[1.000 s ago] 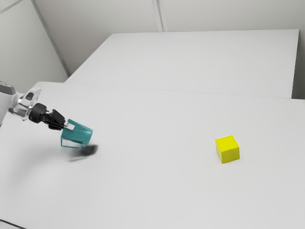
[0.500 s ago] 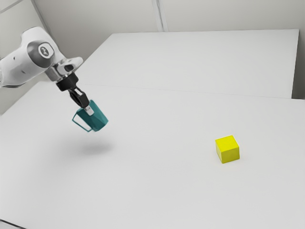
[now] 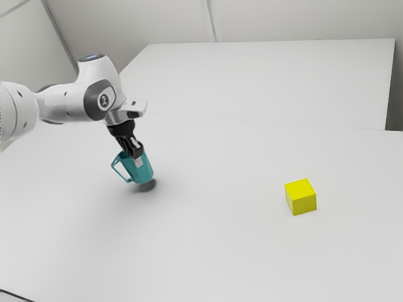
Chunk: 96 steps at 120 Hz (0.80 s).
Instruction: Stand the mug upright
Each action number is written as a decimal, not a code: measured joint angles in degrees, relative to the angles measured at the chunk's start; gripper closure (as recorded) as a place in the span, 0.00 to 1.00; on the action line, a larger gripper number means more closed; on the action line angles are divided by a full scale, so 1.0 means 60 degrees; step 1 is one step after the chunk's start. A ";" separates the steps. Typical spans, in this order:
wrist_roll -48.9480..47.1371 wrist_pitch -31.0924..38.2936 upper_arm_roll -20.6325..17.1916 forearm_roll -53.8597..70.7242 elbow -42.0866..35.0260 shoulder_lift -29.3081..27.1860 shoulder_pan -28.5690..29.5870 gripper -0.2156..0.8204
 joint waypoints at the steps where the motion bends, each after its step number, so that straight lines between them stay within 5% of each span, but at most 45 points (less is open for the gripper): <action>1: -0.0027 0.0030 -0.0001 0.0019 -0.0010 0.0026 -0.0011 0.97; 34: -0.0760 0.0607 -0.0036 0.0263 -0.0083 0.0525 -0.0090 0.95; 66: -0.1129 0.0660 -0.0093 0.0189 -0.0129 0.0276 -0.0109 0.48; 96: -0.1318 -0.0382 -0.0131 -0.0112 0.0942 -0.0397 -0.0117 0.29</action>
